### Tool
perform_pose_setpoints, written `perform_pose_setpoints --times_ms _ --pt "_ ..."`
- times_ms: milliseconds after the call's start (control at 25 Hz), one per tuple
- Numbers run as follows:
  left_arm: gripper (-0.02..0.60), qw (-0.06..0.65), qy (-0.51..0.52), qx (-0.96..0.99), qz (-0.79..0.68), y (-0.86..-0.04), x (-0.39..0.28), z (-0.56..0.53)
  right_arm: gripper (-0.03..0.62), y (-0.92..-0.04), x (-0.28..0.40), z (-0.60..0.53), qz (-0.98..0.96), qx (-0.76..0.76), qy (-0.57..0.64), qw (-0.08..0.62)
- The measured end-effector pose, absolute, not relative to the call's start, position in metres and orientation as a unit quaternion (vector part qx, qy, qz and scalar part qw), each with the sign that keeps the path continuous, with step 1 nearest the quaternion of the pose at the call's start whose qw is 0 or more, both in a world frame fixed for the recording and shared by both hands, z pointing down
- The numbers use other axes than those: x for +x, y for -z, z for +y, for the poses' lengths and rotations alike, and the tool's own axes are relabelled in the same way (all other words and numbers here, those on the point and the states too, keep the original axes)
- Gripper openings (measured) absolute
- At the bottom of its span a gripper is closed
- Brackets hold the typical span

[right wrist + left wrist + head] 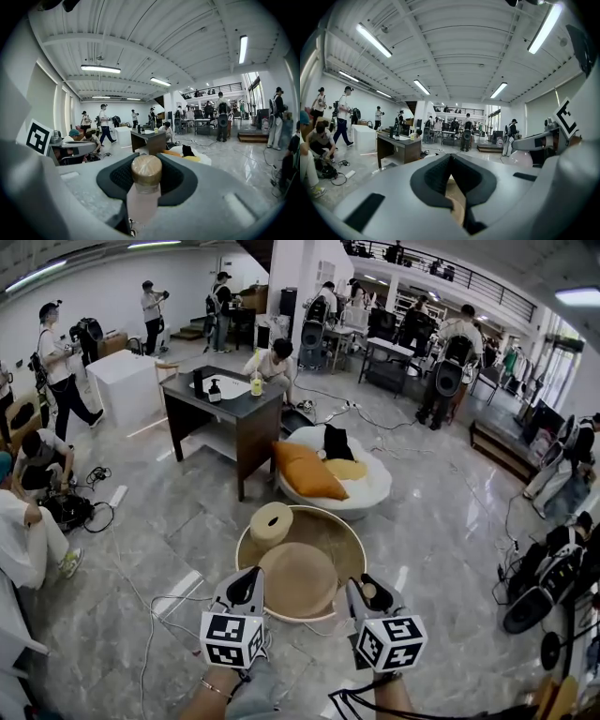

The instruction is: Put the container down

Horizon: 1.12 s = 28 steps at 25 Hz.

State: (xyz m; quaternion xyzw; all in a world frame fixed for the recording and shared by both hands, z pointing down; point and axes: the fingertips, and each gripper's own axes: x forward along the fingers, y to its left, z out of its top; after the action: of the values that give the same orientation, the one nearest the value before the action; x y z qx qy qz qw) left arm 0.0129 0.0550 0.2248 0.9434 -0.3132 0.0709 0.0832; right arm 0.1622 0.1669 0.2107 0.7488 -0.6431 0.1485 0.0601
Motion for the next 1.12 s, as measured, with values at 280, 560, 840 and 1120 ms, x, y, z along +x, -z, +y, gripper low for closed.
perform_pose_setpoints --times_ms 280,560,840,1120 --pt "-0.008 0.096 -0.055 0.943 -0.314 -0.218 0.033 -0.018 0.115 -0.197 0.185 0.099 -0.641 0.752 -0.137 0.072" --pt "-0.008 0.088 -0.045 0.945 -0.313 -0.208 0.053 -0.086 0.115 -0.189 0.208 0.032 -0.640 0.754 -0.126 0.072" --pt "-0.008 0.077 -0.042 0.945 -0.315 -0.196 0.074 -0.147 0.115 -0.180 0.228 -0.028 -0.645 0.752 -0.117 0.065" --pt "-0.008 0.078 -0.058 0.946 -0.309 -0.207 0.095 -0.182 0.115 -0.197 0.251 -0.057 -0.636 0.756 -0.138 0.067"
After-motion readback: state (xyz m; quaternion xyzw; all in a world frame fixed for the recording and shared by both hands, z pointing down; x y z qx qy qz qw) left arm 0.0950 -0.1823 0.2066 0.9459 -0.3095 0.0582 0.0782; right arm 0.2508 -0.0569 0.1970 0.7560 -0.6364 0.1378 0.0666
